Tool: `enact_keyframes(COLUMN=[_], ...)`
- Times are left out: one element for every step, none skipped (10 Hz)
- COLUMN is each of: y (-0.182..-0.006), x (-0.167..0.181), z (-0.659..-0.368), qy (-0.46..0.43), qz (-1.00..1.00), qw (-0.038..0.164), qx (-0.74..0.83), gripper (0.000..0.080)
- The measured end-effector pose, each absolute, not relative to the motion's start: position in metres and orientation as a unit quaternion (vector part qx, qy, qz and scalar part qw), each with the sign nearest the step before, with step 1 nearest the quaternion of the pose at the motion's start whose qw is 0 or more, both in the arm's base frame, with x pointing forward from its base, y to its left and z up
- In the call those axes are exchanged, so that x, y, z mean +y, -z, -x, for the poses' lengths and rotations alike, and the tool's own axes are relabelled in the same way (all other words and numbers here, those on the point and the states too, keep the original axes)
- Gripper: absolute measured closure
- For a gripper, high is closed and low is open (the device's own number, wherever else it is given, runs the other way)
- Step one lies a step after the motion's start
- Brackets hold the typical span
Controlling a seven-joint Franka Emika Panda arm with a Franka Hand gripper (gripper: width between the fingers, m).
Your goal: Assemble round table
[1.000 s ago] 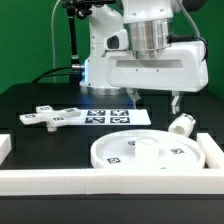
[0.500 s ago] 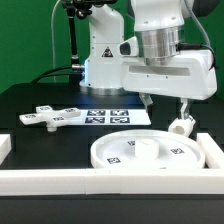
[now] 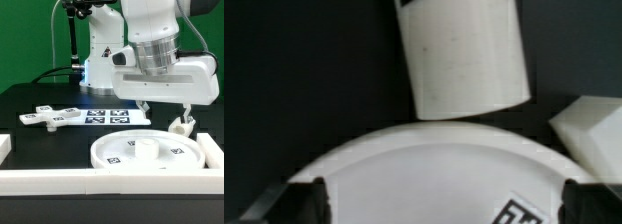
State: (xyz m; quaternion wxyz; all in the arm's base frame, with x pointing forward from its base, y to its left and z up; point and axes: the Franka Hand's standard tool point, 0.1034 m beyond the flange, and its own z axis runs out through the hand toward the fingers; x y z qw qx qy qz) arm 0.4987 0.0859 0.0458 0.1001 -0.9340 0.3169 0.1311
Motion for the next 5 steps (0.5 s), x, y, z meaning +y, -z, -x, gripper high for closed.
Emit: enact_keyframes(y=[-0.045, -0.044, -0.044, -0.042, -0.041], x=[0.082, 0.079, 0.079, 0.083, 0.089], z=[-0.498, -0.496, -0.493, -0.494, -0.493], qy=[-0.160, -0.187, -0.223, -0.247, -0.274], qz=[0.929, 0.925, 0.917, 0.913, 0.907], qw=[0.106, 0.110, 0.115, 0.118, 0.121], qx=[0.317, 0.312, 0.309, 0.303, 0.296], gripper=[0.0151, 0.0151, 0.0151, 0.0151, 0.0151])
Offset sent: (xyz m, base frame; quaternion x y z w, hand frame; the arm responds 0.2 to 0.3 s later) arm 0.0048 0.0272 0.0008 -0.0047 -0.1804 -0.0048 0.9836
